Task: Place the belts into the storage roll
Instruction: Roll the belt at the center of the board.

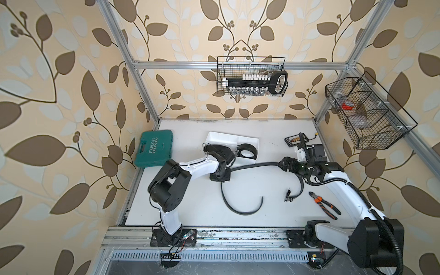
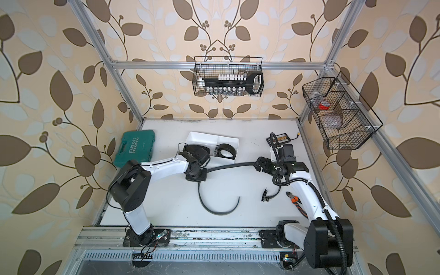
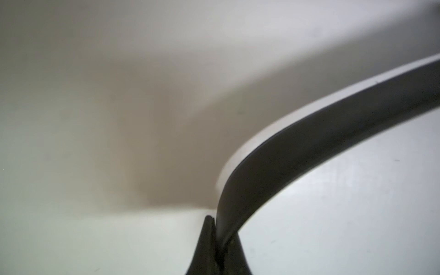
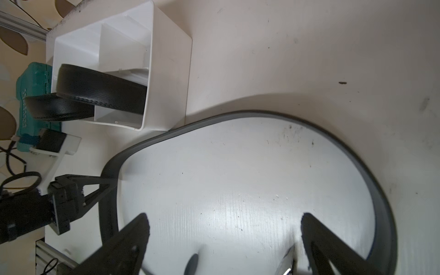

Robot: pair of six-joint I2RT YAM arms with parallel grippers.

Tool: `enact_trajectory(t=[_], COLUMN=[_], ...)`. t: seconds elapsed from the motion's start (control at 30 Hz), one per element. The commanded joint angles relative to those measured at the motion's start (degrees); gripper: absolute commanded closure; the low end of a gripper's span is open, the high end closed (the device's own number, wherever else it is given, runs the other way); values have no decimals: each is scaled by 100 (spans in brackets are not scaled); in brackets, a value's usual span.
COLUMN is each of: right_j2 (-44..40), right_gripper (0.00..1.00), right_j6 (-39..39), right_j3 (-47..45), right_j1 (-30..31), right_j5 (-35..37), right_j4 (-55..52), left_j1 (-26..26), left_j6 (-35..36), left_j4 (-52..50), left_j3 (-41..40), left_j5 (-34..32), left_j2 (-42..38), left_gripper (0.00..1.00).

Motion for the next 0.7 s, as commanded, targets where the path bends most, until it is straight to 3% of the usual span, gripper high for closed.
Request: enact_trajectory(t=[0.0, 0.23, 0.43, 0.47, 0.5, 0.57, 0.63, 0.67], right_j2=[157, 731, 1119, 1141, 1158, 1141, 1075, 1025], right_gripper=[1, 1, 1, 1, 1, 1, 1, 1], right_j6=[116, 184, 133, 113, 103, 67, 44, 35], right_j3=[-112, 322, 512, 512, 504, 466, 383, 328], right_j1=[12, 855, 1368, 1386, 1395, 1431, 1456, 1461], right_j5=[-44, 656, 928, 912, 893, 877, 881, 886], right_j4=[244, 307, 285, 272, 263, 238, 228, 228], left_j1=[404, 1818, 2202, 2200, 2190, 2103, 1915, 1776], left_j6=[-272, -983, -1647, -1707, -1727, -1773, -1774, -1761], left_j4=[-333, -220, 737, 894, 984, 1030, 808, 704], left_j3=[-487, -1728, -2643, -2715, -2738, -2728, -2628, -2572], left_j5=[-243, 186, 1372, 1601, 1781, 2042, 1940, 1798], left_j2=[-759, -1826, -2202, -2251, -2320, -2617, -3107, -3454], left_gripper=[100, 100, 100, 96, 84, 41, 8, 1])
